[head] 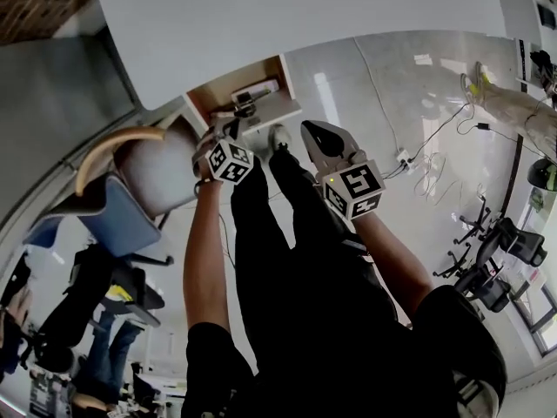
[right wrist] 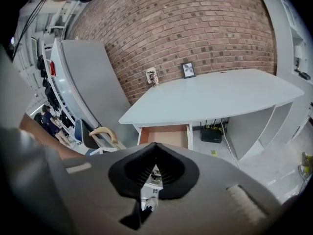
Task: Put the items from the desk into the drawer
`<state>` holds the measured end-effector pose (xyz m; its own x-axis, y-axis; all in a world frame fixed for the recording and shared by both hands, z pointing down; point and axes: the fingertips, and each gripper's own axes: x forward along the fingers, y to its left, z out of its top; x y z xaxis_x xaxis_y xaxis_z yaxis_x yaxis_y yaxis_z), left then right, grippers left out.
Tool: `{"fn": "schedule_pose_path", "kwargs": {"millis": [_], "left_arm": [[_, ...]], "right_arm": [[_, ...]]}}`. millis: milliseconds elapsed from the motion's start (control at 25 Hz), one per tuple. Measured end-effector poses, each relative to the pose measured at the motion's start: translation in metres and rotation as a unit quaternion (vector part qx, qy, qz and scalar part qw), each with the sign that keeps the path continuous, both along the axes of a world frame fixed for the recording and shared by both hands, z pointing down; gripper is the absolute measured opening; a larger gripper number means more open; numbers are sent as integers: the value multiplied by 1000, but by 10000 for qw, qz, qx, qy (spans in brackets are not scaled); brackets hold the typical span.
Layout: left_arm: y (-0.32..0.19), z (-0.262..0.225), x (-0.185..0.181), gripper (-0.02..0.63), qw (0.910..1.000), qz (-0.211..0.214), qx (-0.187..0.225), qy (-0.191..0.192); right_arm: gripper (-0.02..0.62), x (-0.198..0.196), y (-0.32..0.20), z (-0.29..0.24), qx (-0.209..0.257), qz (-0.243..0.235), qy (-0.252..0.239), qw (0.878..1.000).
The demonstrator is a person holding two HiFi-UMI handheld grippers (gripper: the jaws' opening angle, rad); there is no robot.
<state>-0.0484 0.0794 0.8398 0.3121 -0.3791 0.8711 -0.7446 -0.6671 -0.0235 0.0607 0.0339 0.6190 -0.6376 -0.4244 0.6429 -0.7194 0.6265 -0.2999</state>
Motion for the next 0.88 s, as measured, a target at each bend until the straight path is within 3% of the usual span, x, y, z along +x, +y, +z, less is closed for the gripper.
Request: {"fn": "schedule_pose_path", "kwargs": {"millis": [200, 480, 600, 880], "left_arm": [[0, -63, -13, 17, 9939, -759, 758, 241], [15, -162, -27, 18, 9716, -1887, 1213, 749], [14, -209, -35, 18, 9584, -2234, 1535, 890], [2, -319, -55, 17, 9183, -2709, 2647, 1155]], "right_arm": [[5, -7, 9, -18, 203, -93, -79, 9997], [5, -13, 17, -61, 463, -216, -315, 9982], [5, -12, 18, -80, 642, -291, -350, 9969], [5, -9, 19, -116, 998, -322, -456, 9934]]}}
